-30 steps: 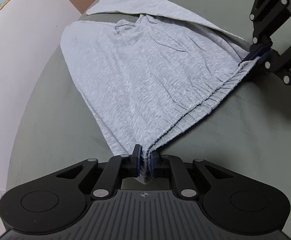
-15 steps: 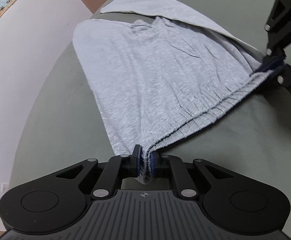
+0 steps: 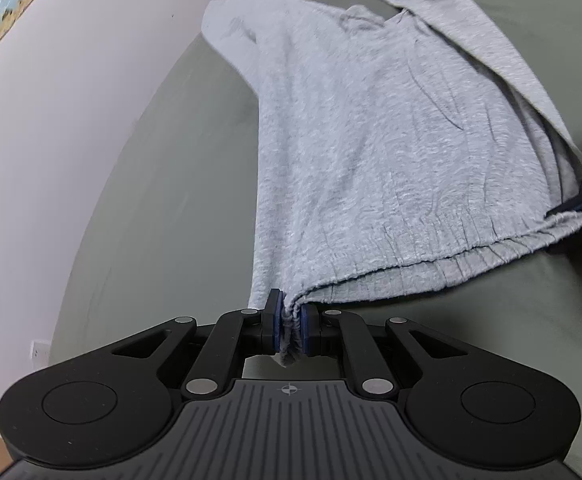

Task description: Fold clothes

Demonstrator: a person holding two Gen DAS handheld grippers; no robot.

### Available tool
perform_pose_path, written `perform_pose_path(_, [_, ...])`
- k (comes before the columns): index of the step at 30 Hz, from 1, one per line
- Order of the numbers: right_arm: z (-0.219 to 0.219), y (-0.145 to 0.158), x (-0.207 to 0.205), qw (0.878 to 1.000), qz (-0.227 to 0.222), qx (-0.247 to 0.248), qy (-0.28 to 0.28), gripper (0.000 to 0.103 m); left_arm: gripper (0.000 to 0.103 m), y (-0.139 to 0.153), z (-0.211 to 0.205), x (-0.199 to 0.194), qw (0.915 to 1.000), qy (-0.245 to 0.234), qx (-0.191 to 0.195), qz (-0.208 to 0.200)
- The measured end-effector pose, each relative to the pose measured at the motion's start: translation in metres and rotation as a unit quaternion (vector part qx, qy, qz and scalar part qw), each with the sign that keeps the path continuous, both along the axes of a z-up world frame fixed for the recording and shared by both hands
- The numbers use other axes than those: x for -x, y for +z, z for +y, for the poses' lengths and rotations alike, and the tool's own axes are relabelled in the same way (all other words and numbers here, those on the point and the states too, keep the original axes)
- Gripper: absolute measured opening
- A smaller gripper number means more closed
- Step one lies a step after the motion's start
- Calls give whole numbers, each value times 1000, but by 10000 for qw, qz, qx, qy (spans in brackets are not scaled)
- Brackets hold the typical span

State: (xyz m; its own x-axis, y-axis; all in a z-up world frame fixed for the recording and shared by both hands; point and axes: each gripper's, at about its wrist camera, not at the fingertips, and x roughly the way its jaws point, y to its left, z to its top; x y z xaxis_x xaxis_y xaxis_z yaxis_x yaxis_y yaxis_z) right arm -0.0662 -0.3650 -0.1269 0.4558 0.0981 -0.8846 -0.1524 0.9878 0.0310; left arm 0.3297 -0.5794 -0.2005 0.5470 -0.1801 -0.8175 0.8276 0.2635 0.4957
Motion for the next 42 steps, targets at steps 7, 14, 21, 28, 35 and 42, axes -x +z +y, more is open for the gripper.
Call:
perform_pose_path(7, [-19,2,8,9999,75,-70,93,14,11,-4,-2,-1,9999,30,130,11])
perform_pose_path(14, [-56,45,28,9997,-257,-21,44,37,52,20,6,10,9996,-51,249,-125])
perform_pose_path(21, [-101,72,41,9984,-468,151,-271,38,54,49,12,14,9976,244,586,-259])
perform_pose_path(28, [-119,74,63,9974,-467,272,-484,41,55,57,-9,50,9947,118,1015,109])
perform_pose_path(35, [-161,78,82,9927,-471,151,-1103,42,55,28,-49,80,9882,18,1285,831])
perform_pose_path(42, [-197,76,91,9882,-428,178,-1462,42,55,14,-74,96,9853,-54,1308,1099])
